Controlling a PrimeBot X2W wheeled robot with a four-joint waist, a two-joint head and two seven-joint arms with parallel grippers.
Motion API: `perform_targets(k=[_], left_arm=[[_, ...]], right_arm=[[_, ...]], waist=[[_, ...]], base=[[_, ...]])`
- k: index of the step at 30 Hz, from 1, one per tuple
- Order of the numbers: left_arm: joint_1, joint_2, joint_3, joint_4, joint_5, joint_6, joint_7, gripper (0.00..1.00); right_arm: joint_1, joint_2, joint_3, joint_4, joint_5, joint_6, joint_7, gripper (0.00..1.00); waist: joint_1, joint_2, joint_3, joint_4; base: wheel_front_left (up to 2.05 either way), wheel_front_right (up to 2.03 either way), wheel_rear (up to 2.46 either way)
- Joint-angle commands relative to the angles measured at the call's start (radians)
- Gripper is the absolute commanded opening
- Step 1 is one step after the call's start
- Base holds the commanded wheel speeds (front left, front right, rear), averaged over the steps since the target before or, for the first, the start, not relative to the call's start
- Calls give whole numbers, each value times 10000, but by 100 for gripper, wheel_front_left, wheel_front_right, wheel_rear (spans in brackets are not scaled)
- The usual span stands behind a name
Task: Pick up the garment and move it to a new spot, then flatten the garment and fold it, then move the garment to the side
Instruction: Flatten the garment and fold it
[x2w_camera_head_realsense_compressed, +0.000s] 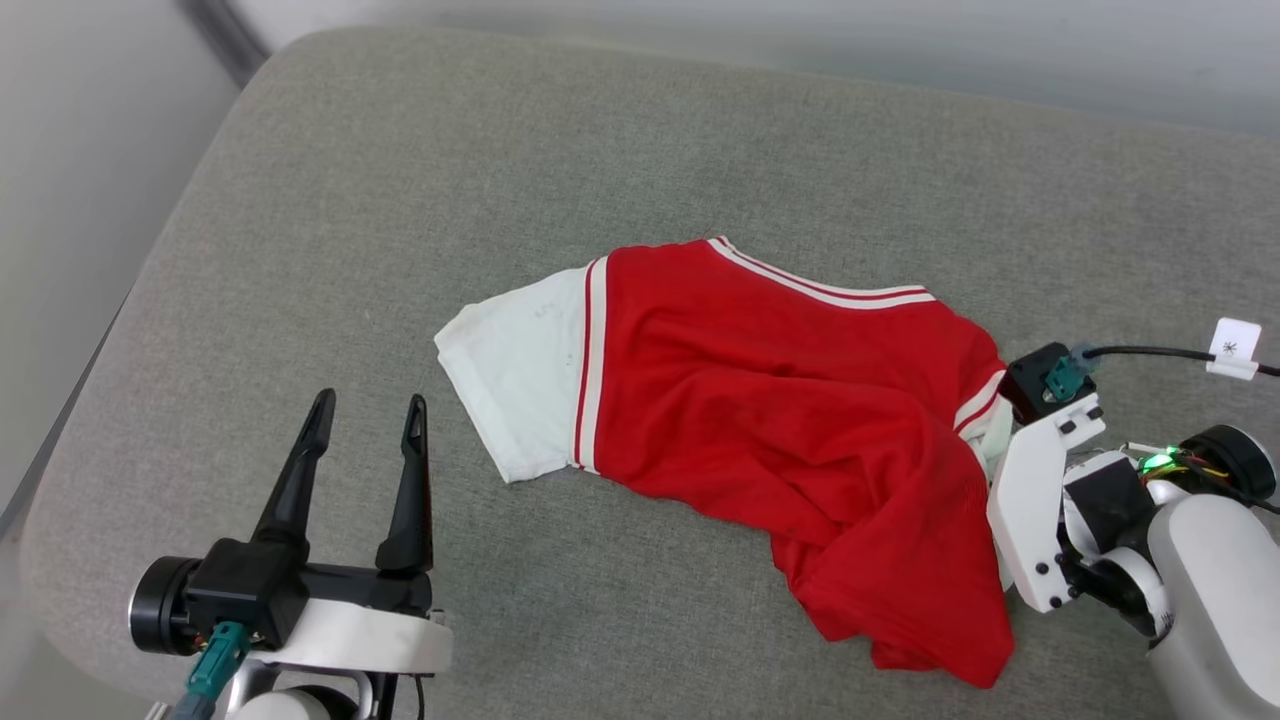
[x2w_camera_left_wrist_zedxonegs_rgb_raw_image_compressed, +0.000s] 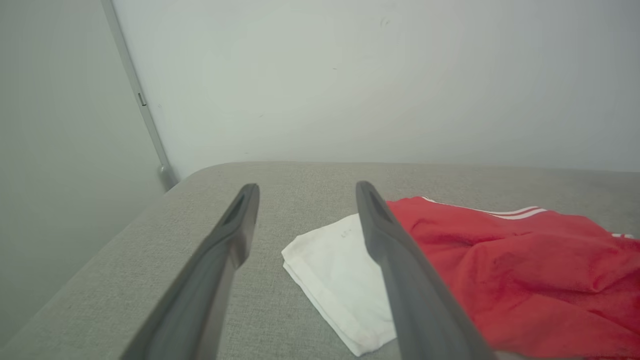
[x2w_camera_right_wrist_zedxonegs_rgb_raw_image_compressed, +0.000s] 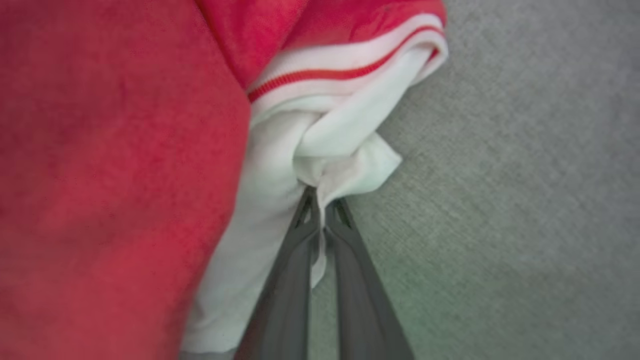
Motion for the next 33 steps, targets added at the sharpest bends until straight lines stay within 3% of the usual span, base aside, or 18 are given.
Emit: perform_targets(k=[1,18,24,29,30,31,33], left_arm=[[-24,-16,83,42,77,-65,-26,100],[117,-144,529,-67,303,-333,-26,100],[-15,-174,546,-63,329,-410,-26,100],[-147,-194,564,11,362,-433,-26,100],[-178,-196,570,27,381,-446,-26,100],[-194,-194,584,44,396,-457,-26,100],[-179,-167,635,95,425,-476,-26,100]], right_arm=[[223,-314,93,409,-191,-20,-48,0],[107,-2718,-1409,691,-932,-16,-1451,0],[299,-3079,-1819,1373,-1089,-16,-1881,0],[318,-2921,-2272,2214,-1254,-16,-2298,0],[249,-2865,-2387,2324,-1363,-16,-2431,94],[174,-2710,-2532,2467,-1365,-16,-2559,100],[-39,-2352,-2842,2600,-1267,-13,-2884,100]], waist=[[-1,0,-137,-129],[-1,0,-442,-1097],[-1,0,-271,-1162],[-1,0,-174,-1238],[-1,0,-175,-1270],[-1,0,-193,-1310],[-1,0,-281,-1414]], base=[[0,0,0],[0,0,0],[0,0,0],[0,0,0],[0,0,0],[0,0,0],[0,0,0]])
